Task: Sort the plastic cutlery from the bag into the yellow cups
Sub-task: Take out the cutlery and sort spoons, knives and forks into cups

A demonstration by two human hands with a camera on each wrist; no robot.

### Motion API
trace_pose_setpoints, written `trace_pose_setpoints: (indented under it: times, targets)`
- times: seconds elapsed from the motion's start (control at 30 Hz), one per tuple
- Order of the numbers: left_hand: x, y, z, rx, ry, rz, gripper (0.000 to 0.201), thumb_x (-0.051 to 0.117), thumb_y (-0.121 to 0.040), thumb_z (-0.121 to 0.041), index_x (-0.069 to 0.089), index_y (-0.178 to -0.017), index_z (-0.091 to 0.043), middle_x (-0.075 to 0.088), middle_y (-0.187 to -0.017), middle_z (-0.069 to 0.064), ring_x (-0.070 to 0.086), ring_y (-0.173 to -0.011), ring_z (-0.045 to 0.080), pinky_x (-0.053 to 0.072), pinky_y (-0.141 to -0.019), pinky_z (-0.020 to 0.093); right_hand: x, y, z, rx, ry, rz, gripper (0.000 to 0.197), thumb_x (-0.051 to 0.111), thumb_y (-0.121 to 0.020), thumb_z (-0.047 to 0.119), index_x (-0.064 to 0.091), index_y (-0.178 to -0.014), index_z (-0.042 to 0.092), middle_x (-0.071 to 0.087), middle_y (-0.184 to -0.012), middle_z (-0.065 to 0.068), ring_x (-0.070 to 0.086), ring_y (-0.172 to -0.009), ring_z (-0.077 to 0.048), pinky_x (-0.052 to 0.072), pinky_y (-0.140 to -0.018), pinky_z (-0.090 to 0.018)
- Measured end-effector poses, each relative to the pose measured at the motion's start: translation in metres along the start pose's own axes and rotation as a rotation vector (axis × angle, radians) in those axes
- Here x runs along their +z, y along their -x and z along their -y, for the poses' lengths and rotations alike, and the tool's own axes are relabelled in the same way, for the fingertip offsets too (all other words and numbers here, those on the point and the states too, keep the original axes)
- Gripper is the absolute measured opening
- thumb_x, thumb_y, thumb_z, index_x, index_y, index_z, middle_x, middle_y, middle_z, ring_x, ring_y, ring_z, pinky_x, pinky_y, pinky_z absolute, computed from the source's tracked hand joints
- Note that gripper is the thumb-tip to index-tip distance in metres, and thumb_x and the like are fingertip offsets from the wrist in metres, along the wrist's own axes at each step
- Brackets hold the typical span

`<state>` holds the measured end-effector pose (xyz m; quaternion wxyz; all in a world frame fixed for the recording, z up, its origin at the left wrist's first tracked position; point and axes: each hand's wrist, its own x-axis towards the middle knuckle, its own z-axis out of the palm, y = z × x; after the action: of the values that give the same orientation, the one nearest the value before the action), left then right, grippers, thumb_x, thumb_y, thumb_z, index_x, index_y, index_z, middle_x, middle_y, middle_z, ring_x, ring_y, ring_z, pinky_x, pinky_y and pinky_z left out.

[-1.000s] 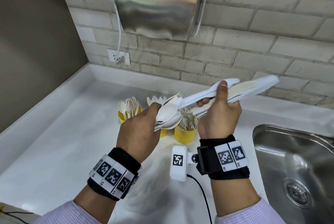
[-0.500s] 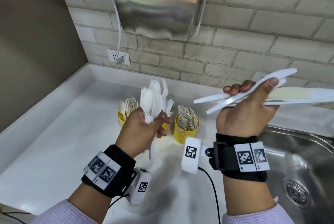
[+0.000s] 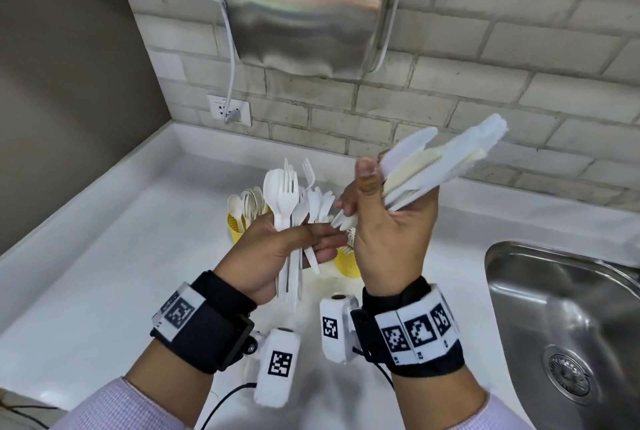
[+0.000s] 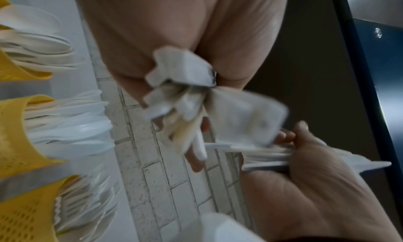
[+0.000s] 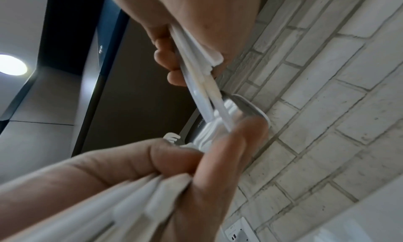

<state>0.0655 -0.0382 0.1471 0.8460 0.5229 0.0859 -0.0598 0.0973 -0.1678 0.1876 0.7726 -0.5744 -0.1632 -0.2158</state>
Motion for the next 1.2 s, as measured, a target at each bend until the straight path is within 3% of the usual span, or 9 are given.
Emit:
trace_pose_setpoints:
  times: [0.13, 0.27, 0.53, 0.6, 0.73, 0.87, 0.93, 1.07, 1.2]
  targets:
    - [-0.003, -0.002, 0.004, 0.032, 0.009, 0.012, 0.037, 0.060, -0.082, 0.007, 0.065, -0.119, 0.009, 0.068, -0.115, 0.030, 0.069, -0.105, 0.042, 0.054, -0.096, 0.051, 0.002, 0.005, -0.014, 0.084, 0.007, 0.069, 0.027, 0.074, -0.091, 0.022, 0.056, -0.074, 0.012, 0.055, -0.061, -0.004, 0.055, -0.058, -0.020, 0.049, -0.059, -0.035]
    - [-0.001, -0.002, 0.003, 0.064, -0.037, 0.013, 0.034, 0.060, -0.081, 0.009, 0.059, -0.115, 0.016, 0.063, -0.109, 0.031, 0.067, -0.101, 0.040, 0.058, -0.085, 0.044, 0.003, 0.013, -0.022, 0.189, 0.034, 0.143, 0.042, 0.072, -0.092, 0.039, 0.056, -0.064, 0.013, 0.054, -0.052, -0.001, 0.054, -0.051, -0.015, 0.046, -0.054, -0.026]
    - [-0.002, 0.000, -0.001, 0.046, -0.083, -0.023, 0.032, 0.046, -0.090, 0.020, 0.072, -0.099, 0.004, 0.071, -0.099, 0.029, 0.069, -0.097, 0.044, 0.056, -0.094, 0.055, 0.000, 0.015, -0.013, 0.207, 0.016, 0.147, 0.024, 0.077, -0.086, 0.044, 0.068, -0.069, 0.031, 0.062, -0.059, -0.011, 0.061, -0.054, -0.025, 0.056, -0.048, -0.043]
    - [-0.002, 0.000, -0.001, 0.047, -0.086, 0.021, 0.032, 0.052, -0.087, 0.017, 0.074, -0.089, -0.005, 0.071, -0.091, 0.020, 0.070, -0.091, 0.037, 0.059, -0.086, 0.047, 0.002, 0.016, -0.013, 0.243, -0.009, 0.136, 0.023, 0.074, -0.089, 0.039, 0.068, -0.069, 0.028, 0.066, -0.063, -0.009, 0.062, -0.053, -0.025, 0.053, -0.045, -0.036]
    - [-0.001, 0.002, -0.001, 0.129, -0.188, 0.000, 0.018, 0.055, -0.091, 0.014, 0.066, -0.105, 0.009, 0.073, -0.099, 0.022, 0.071, -0.092, 0.040, 0.052, -0.094, 0.060, 0.003, 0.013, -0.010, 0.190, -0.017, 0.077, 0.036, 0.065, -0.094, 0.038, 0.054, -0.067, 0.017, 0.048, -0.050, -0.002, 0.048, -0.044, -0.018, 0.042, -0.044, -0.027]
    - [-0.003, 0.006, 0.000, 0.344, -0.651, -0.128, 0.034, 0.049, -0.090, 0.012, 0.064, -0.106, -0.014, 0.078, -0.091, -0.001, 0.070, -0.064, 0.014, 0.055, -0.062, 0.028, -0.004, 0.000, -0.008, 0.147, 0.043, 0.031, 0.034, 0.071, -0.093, 0.040, 0.058, -0.067, 0.023, 0.049, -0.054, 0.007, 0.047, -0.050, -0.018, 0.043, -0.058, -0.032]
    - [-0.006, 0.007, 0.000, 0.479, -0.786, -0.153, 0.036, 0.055, -0.086, 0.010, 0.062, -0.105, -0.020, 0.075, -0.086, -0.008, 0.066, -0.069, 0.003, 0.048, -0.064, 0.017, -0.008, -0.006, -0.005, 0.153, 0.063, 0.046, 0.024, 0.076, -0.090, 0.035, 0.066, -0.072, 0.024, 0.054, -0.056, 0.009, 0.049, -0.052, -0.017, 0.043, -0.065, -0.033]
    - [-0.015, 0.006, 0.003, 0.643, -0.939, -0.202, 0.021, 0.062, -0.083, -0.007, 0.059, -0.101, -0.017, 0.066, -0.084, -0.013, 0.062, -0.079, 0.008, 0.047, -0.067, 0.021, -0.012, -0.010, 0.001, 0.207, 0.164, 0.131, 0.010, 0.078, -0.090, 0.019, 0.073, -0.082, 0.015, 0.059, -0.054, 0.013, 0.053, -0.049, -0.006, 0.044, -0.058, -0.023]
    - [-0.023, 0.005, 0.003, 0.681, -1.055, -0.265, 0.043, 0.067, -0.079, 0.000, 0.040, -0.090, -0.031, 0.058, -0.078, -0.016, 0.055, -0.069, 0.002, 0.037, -0.054, 0.014, -0.011, -0.006, 0.008, 0.250, 0.163, 0.248, 0.004, 0.075, -0.091, 0.010, 0.075, -0.091, 0.005, 0.059, -0.053, 0.013, 0.052, -0.044, -0.003, 0.040, -0.050, -0.012]
